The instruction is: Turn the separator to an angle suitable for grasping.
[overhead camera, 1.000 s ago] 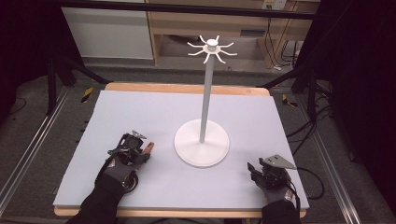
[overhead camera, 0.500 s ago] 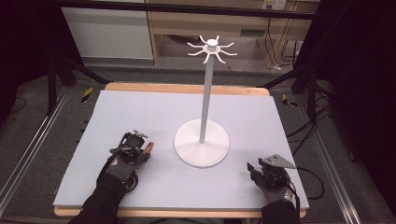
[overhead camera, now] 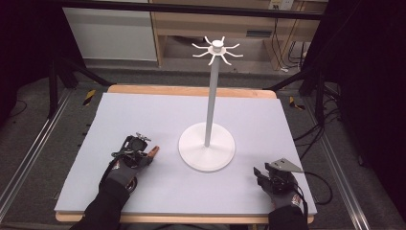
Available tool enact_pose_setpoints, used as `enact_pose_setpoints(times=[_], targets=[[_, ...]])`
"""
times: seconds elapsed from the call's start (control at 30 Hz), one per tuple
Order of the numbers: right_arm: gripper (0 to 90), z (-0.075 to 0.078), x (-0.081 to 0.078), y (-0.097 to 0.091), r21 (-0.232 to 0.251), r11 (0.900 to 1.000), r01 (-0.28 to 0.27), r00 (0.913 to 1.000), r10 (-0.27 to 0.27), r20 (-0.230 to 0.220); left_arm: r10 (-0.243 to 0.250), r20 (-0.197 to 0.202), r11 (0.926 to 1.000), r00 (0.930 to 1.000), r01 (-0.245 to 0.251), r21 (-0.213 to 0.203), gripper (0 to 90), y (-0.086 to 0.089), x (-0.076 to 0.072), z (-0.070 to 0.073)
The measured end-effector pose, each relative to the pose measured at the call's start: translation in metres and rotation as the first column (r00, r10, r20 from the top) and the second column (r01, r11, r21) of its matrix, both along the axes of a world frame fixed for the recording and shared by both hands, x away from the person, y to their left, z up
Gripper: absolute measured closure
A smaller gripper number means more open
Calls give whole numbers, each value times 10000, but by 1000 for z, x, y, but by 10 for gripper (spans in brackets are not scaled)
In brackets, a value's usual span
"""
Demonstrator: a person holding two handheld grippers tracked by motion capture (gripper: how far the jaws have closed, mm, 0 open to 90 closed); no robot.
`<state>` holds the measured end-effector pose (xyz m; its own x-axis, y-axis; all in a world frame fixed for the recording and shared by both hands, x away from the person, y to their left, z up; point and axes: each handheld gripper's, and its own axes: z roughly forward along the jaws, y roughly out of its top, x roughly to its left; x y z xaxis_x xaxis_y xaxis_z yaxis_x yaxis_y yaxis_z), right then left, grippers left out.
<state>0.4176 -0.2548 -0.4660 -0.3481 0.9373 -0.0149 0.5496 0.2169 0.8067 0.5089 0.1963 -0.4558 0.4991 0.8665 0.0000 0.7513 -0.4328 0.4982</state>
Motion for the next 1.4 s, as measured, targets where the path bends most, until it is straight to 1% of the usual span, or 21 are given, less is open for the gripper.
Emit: enact_pose_setpoints(times=[0.07, 0.1, 0.13, 0.2, 0.23, 0.37, 0.43, 0.63, 0.73, 0.83, 0.93, 0.97, 1.07, 1.1, 1.13, 1.17, 1.2, 1.23, 1.3, 1.4], targets=[[503, 0, 0, 0, -51, 10000, -10, 10000, 10, 13, -100, 1, 9999, 10000, 100, 24, 670, 1, 0, 1], [504, 0, 0, 0, -49, 10000, -16, 10000, 16, 18, -96, 36, 10000, 9999, 96, -7, 670, 1, -1, 1], [504, 0, 0, 0, 3, 10000, -20, 10000, 20, -11, -64, 82, 9999, 9999, 65, -128, 670, 1, -2, 3], [504, 0, 0, 0, -40, 10000, -17, 10000, 18, 39, -136, 189, 9998, 9997, 139, -171, 671, 2, -3, 5], [504, 0, 0, 0, -40, 10000, -17, 10000, 17, 49, -113, 256, 9995, 9996, 120, -289, 671, 2, -4, 7], [505, 0, 0, -1, -44, 10000, -20, 10000, 20, 67, -210, 467, 9983, 9987, 235, -525, 671, 4, -9, 15], [505, 0, 0, -1, -43, 10000, -23, 10000, 24, 64, -263, 642, 9970, 9976, 309, -715, 672, 6, -13, 22], [506, 0, 0, -1, -48, 10000, -28, 10000, 28, 82, -362, 1192, 9918, 9922, 503, -1172, 672, 11, -22, 39], [506, 0, 0, -1, -36, 10000, -16, 10000, 17, 68, -323, 1377, 9891, 9899, 514, -1376, 673, 13, -26, 46], [507, 0, 0, -1, -36, 10000, -18, 10000, 18, 71, -370, 1567, 9871, 9870, 606, -1484, 672, 15, -29, 54], [506, 0, 0, -1, -41, 10000, -16, 10000, 17, 74, -275, 1881, 9843, 9818, 594, -1663, 673, 18, -32, 61], [506, 0, 0, -1, -42, 10000, -17, 10000, 17, 78, -251, 1929, 9834, 9809, 589, -1716, 673, 18, -33, 63], [506, 0, 0, -1, -53, 10000, -18, 9999, 18, 103, -214, 2251, 9797, 9741, 653, -1894, 672, 21, -37, 70], [507, 1, -1, -1, -43, 10000, -19, 9999, 19, 104, -219, 2418, 9789, 9701, 700, -1922, 672, 21, -38, 71], [506, 1, -1, -1, -39, 10000, -15, 9999, 16, 121, -206, 2649, 9771, 9640, 756, -1990, 672, 22, -40, 75], [507, 0, 0, -1, -64, 10000, -11, 9999, 12, 135, -228, 2743, 9763, 9614, 804, -2008, 672, 22, -41, 76], [507, 0, 0, -1, -68, 10000, -10, 9999, 11, 135, -193, 3000, 9743, 9537, 853, -2084, 672, 22, -44, 79], [507, 1, -1, -1, -45, 10000, -8, 9999, 9, 113, -155, 3084, 9730, 9511, 854, -2143, 673, 22, -45, 81], [507, 0, 0, -1, -41, 10000, 10, 9999, -9, 106, -90, 3373, 9692, 9414, 912, -2286, 673, 22, -48, 84], [506, 1, -1, -1, -31, 10000, 39, 9999, -38, 101, 56, 3626, 9647, 9319, 904, -2474, 673, 24, -50, 87]])
